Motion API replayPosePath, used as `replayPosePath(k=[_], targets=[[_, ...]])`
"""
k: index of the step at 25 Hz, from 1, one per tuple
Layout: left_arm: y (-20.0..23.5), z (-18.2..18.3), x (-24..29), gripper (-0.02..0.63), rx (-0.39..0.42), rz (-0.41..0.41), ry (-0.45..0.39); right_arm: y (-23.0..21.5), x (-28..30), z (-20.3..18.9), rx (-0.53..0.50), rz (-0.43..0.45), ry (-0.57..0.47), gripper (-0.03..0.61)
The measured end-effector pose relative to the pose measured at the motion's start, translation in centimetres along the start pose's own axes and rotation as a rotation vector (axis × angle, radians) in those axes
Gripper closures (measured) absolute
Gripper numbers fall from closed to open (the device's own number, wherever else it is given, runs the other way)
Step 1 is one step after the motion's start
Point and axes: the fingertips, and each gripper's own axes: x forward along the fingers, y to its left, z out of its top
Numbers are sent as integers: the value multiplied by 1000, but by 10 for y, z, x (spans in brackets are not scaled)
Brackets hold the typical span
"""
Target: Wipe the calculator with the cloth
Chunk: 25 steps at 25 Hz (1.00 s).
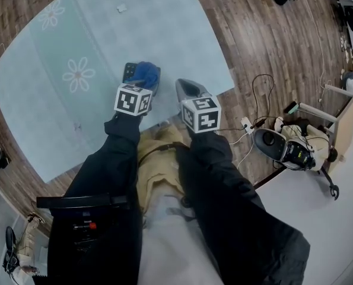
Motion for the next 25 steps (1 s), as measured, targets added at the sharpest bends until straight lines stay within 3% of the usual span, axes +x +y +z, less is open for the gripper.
replayPosePath(k=[4, 13, 20, 25], targets=[[-22, 7, -3, 552, -36, -90, -47, -2, 1, 4, 17, 6, -18, 577], [-46, 39, -45, 552, -24, -170, -190, -16, 2, 3, 40, 4, -36, 577], [-13, 53, -91, 552, -25, -68, -263, -9, 1, 1, 42, 19, -39, 577], [31, 45, -108, 552, -25, 65, -242, -10, 1, -3, 47, 19, -35, 577]])
